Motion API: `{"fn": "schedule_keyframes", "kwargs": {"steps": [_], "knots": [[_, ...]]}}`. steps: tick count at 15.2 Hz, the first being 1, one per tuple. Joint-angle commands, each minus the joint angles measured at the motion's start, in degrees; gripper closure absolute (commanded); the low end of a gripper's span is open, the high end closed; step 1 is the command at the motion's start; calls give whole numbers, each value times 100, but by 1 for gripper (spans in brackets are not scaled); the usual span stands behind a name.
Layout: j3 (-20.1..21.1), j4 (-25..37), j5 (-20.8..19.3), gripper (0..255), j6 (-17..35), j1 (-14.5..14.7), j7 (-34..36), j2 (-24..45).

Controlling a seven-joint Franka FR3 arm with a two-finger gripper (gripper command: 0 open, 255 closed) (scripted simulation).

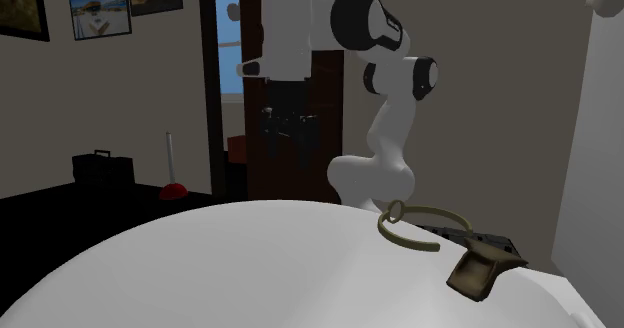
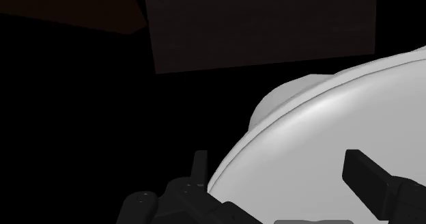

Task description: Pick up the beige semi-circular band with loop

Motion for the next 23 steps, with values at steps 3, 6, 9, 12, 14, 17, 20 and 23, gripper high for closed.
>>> {"fn": "schedule_keyframes", "kwargs": {"steps": [3, 6, 9, 12, 14, 17, 20, 23], "knots": [[238, 21, 233, 0, -50, 81, 320, 37], [592, 100, 582, 0, -100, 196, 801, 147], [940, 236, 919, 0, -118, 302, 1283, 320], [1284, 428, 1233, 0, -107, 394, 1767, 554], [1513, 587, 1425, 0, -87, 442, 2088, 741], [1855, 870, 1679, 0, -37, 498, 2572, 1068], [2008, 921, 1780, 0, 63, 520, 2770, 1211], [2040, 677, 1807, 0, 286, 533, 2751, 1188]]}}
